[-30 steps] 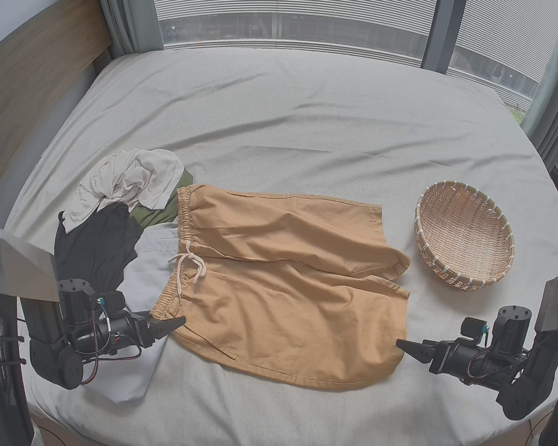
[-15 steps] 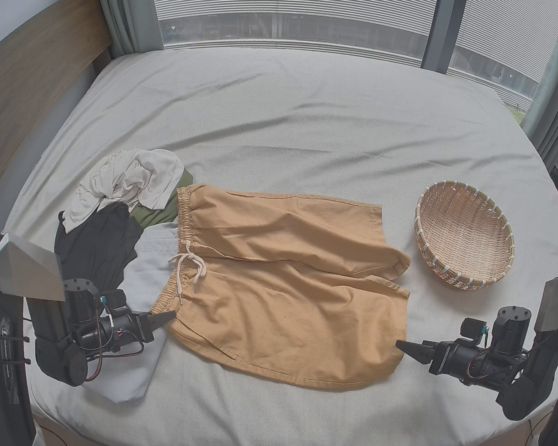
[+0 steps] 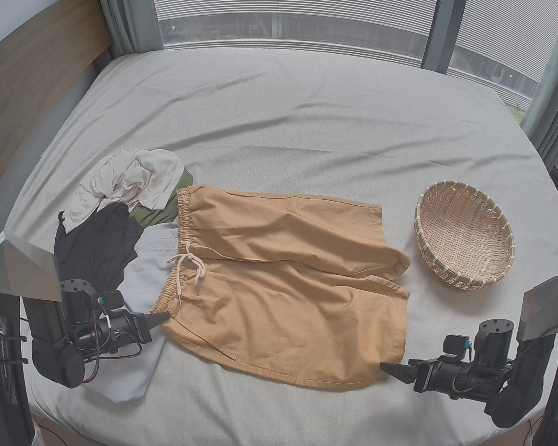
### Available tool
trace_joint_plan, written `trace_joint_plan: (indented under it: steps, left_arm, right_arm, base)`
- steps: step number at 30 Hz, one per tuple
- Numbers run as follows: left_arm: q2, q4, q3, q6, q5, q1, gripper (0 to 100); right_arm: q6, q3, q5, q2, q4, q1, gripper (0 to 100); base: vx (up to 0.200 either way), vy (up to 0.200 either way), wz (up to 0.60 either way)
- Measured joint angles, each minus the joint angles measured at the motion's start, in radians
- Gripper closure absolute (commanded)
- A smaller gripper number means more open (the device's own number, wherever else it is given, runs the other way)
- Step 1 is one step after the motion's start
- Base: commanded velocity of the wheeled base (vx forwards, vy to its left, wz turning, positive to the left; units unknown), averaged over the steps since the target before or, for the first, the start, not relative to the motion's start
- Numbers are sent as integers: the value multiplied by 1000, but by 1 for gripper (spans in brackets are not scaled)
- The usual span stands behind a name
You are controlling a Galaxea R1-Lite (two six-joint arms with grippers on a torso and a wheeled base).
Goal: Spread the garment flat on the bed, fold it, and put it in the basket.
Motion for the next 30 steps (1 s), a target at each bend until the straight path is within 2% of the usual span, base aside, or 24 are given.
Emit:
trace_joint_plan:
  steps: [8,9,20,30]
  left_arm:
    - [-13,0,7,0,-1,2,100]
    - [-13,0,7,1,-1,2,100]
    - [-16,1,-3,2,1,5,100]
    - [-27,1,-1,-10,3,8,100]
  right_arm:
    - [-8,-33,-3,47,-1,37,0]
    - [-8,-39,-3,53,-1,40,100]
    - [-20,-84,-2,109,-1,46,100]
    - [-26,-12,-4,68,-1,48,100]
  base:
    - [0,0,0]
    - [0,0,0]
    - [0,0,0]
    - [0,0,0]
